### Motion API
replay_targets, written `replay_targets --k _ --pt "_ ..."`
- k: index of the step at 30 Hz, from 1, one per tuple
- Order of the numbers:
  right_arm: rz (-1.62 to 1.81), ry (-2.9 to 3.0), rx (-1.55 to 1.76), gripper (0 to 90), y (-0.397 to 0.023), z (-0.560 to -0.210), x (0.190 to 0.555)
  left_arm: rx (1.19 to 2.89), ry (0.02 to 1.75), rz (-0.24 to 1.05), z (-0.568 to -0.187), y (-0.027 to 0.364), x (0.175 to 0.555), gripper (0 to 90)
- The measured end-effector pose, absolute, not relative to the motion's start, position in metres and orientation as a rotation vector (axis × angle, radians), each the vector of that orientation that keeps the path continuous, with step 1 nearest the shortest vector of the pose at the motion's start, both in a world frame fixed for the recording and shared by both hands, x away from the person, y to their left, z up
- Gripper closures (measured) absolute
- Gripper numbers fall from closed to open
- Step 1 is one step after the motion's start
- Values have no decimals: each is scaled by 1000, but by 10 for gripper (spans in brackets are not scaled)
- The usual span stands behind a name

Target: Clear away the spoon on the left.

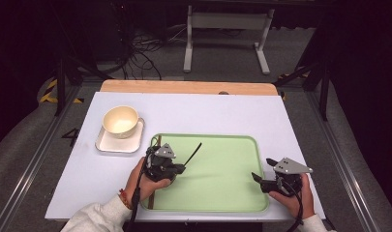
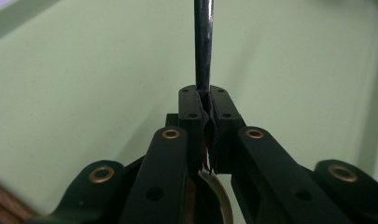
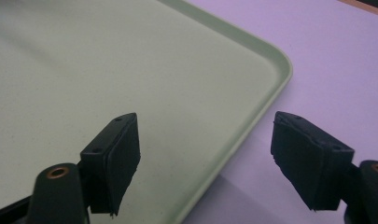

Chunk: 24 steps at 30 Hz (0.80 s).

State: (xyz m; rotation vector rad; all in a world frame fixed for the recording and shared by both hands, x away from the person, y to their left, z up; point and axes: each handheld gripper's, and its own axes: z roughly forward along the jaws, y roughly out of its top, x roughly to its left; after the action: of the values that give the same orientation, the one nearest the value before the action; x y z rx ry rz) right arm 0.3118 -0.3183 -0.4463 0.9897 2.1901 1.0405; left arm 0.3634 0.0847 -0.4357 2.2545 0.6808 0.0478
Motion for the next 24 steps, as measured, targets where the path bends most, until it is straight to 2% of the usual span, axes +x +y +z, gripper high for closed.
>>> replay_targets --k 21,24 --pt "1031 2202 987 239 -316 -447 312 2293 771 118 -452 102 376 857" --pt "1029 2204 987 239 -316 -447 312 2283 780 116 -453 106 378 822"
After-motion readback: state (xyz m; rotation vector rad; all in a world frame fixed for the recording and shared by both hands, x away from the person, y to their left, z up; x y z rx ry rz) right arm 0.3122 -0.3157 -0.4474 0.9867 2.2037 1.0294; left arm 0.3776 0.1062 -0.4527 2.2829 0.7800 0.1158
